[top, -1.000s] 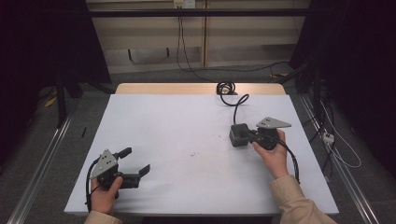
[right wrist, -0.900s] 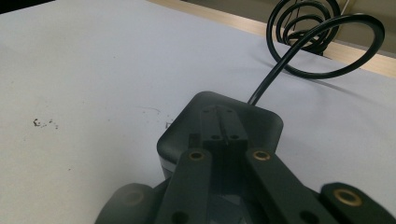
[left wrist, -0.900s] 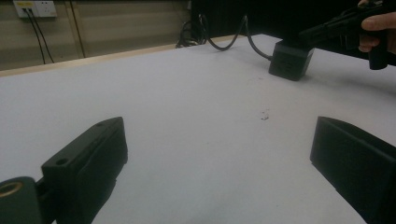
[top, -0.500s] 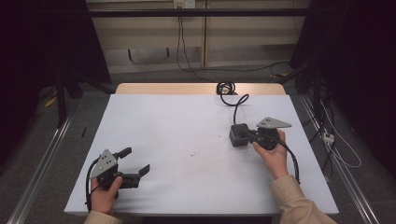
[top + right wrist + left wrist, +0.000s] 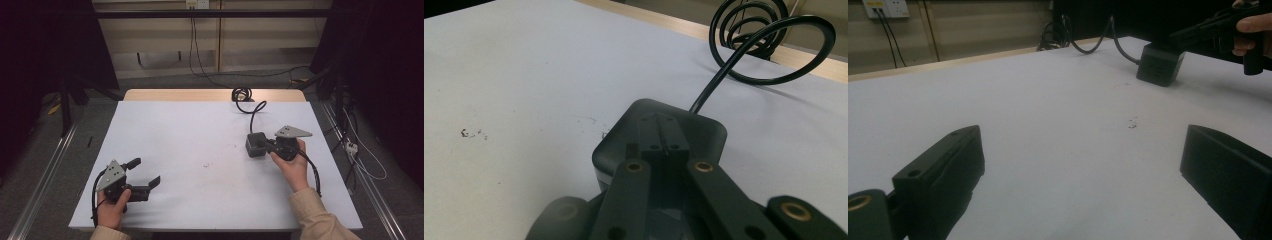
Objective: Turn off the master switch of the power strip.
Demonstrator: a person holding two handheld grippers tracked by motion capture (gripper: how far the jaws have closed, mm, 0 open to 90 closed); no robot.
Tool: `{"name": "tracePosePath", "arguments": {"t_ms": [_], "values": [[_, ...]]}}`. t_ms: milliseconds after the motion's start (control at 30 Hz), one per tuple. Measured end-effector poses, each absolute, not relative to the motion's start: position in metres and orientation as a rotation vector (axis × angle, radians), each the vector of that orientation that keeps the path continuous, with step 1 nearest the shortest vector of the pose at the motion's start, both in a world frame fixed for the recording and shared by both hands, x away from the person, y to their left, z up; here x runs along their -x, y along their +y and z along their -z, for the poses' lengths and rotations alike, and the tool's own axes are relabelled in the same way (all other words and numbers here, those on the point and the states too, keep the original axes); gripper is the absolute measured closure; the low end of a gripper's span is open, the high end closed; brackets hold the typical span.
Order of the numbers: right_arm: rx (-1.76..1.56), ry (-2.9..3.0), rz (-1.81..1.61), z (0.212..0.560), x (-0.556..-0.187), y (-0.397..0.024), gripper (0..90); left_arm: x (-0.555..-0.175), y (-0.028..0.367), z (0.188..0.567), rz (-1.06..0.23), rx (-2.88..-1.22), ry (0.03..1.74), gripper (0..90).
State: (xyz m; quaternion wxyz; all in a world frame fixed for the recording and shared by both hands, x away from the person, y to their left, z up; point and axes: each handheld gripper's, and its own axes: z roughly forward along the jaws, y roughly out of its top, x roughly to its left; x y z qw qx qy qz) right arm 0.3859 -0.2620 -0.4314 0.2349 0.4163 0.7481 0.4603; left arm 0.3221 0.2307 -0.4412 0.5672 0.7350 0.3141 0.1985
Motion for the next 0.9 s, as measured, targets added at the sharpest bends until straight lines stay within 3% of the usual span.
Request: {"name": "tracePosePath", "arguments": {"t_ms": [900], "values": [[-1.154, 2.046, -1.290, 0.4287, -0.3866, -0.2644, 90.0, -0.3232, 0.2299, 0.4421, -0.467, -1.740, 0.734, 3.7]]}}
